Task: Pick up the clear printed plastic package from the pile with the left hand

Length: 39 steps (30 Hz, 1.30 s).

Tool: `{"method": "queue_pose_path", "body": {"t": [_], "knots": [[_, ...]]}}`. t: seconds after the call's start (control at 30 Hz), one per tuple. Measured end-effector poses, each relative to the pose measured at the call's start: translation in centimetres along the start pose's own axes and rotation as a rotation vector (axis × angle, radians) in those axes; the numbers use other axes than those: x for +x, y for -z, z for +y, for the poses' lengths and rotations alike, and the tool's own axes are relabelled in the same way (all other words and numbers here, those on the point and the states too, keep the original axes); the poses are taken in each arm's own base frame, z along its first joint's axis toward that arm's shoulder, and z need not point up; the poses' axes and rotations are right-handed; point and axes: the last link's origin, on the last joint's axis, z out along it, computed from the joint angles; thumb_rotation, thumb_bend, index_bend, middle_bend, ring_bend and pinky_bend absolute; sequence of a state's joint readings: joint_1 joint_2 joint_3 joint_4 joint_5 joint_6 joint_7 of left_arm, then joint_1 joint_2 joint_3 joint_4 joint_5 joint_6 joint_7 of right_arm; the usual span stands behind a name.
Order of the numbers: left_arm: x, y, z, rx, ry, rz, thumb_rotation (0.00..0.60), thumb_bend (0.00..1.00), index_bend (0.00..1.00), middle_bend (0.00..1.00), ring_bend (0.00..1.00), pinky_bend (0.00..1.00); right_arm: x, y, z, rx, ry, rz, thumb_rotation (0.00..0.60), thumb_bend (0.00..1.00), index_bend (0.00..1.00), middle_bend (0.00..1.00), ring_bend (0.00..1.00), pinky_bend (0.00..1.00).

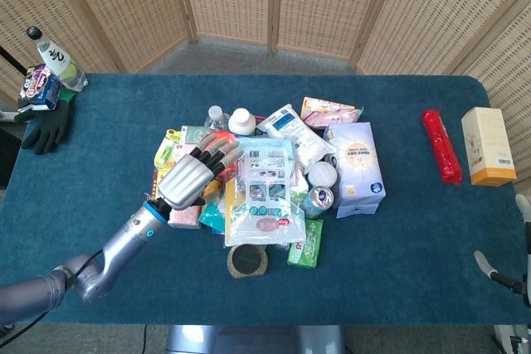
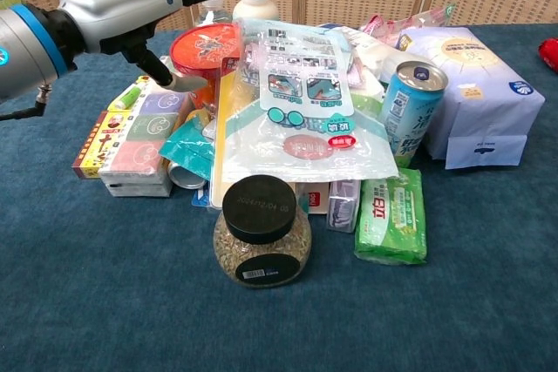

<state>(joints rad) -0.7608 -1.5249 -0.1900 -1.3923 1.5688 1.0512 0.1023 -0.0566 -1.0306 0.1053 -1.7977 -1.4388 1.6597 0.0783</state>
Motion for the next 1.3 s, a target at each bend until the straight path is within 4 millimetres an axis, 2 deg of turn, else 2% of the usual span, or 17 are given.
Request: {"method": "queue_pose_path", "body": {"t": [0.23,0.37,0.47,0.57,0.63,0.73,0.8,0.87,0.93,1.03,1.13,1.3], "knots": [[-0.6,-2.2,0.9,-0.010,-0.007,-0.013,0.600,0.34,0.00,0.00,0.00,0.00,0.4,0.5,0.4,-0.015,-0.004,0.017,0.565,0.22,0.00,0.08,0.00,0.00],[-0.7,-4.2,1.8,-0.027,0.000,-0.028,0.600,0.33,0.00,0.01,0.02,0.00,1.0,1.1,0.8,-0.026,-0.013,0.042,0.568,0.22,0.00,0.08,0.00,0.00],[-0.7,-5.7,2.7,-0.048,-0.011,-0.040,0.600,0.34,0.06,0.06,0.15,0.00,1.3,1.7,1.2,-0.036,-0.026,0.058,0.565,0.22,0.00,0.08,0.00,0.00],[-0.7,-6.8,3.2,-0.059,-0.054,-0.052,0.600,0.37,0.19,0.15,0.30,0.01,1.7,2.2,1.4,-0.040,-0.035,0.071,0.566,0.22,0.00,0.09,0.00,0.00],[-0.8,-7.2,3.5,-0.065,-0.095,-0.064,0.600,0.41,0.24,0.18,0.39,0.07,1.9,2.4,1.4,-0.039,-0.046,0.083,0.570,0.22,0.00,0.12,0.00,0.00],[-1.0,-7.9,3.6,-0.067,-0.172,-0.092,0.600,0.46,0.25,0.20,0.47,0.21,2.3,2.6,1.5,-0.036,-0.050,0.099,0.571,0.23,0.00,0.15,0.00,0.00],[-1.1,-8.4,3.6,-0.054,-0.206,-0.119,0.600,0.50,0.27,0.22,0.50,0.27,2.5,2.6,1.5,-0.029,-0.055,0.110,0.570,0.22,0.00,0.16,0.00,0.00],[-1.1,-8.9,3.5,-0.032,-0.220,-0.146,0.600,0.52,0.33,0.28,0.55,0.33,2.6,2.7,1.3,-0.020,-0.064,0.118,0.569,0.22,0.00,0.19,0.00,0.00],[-1.0,-9.3,3.5,-0.016,-0.233,-0.156,0.600,0.54,0.45,0.42,0.67,0.45,2.7,2.8,1.3,-0.018,-0.071,0.118,0.570,0.22,0.00,0.21,0.00,0.00],[-0.5,-10.0,3.6,0.004,-0.250,-0.133,0.600,0.57,0.58,0.55,0.79,0.58,2.8,2.9,1.2,-0.021,-0.067,0.117,0.567,0.22,0.00,0.23,0.00,0.00],[0.3,-10.3,3.7,0.021,-0.238,-0.071,0.600,0.59,0.62,0.60,0.83,0.62,2.9,2.9,1.2,-0.019,-0.068,0.118,0.568,0.22,0.00,0.24,0.00,0.00],[2.2,-10.2,3.3,0.041,-0.161,0.049,0.600,0.57,0.61,0.59,0.82,0.62,2.8,2.8,1.2,-0.021,-0.069,0.118,0.568,0.22,0.00,0.24,0.00,0.00]]}}
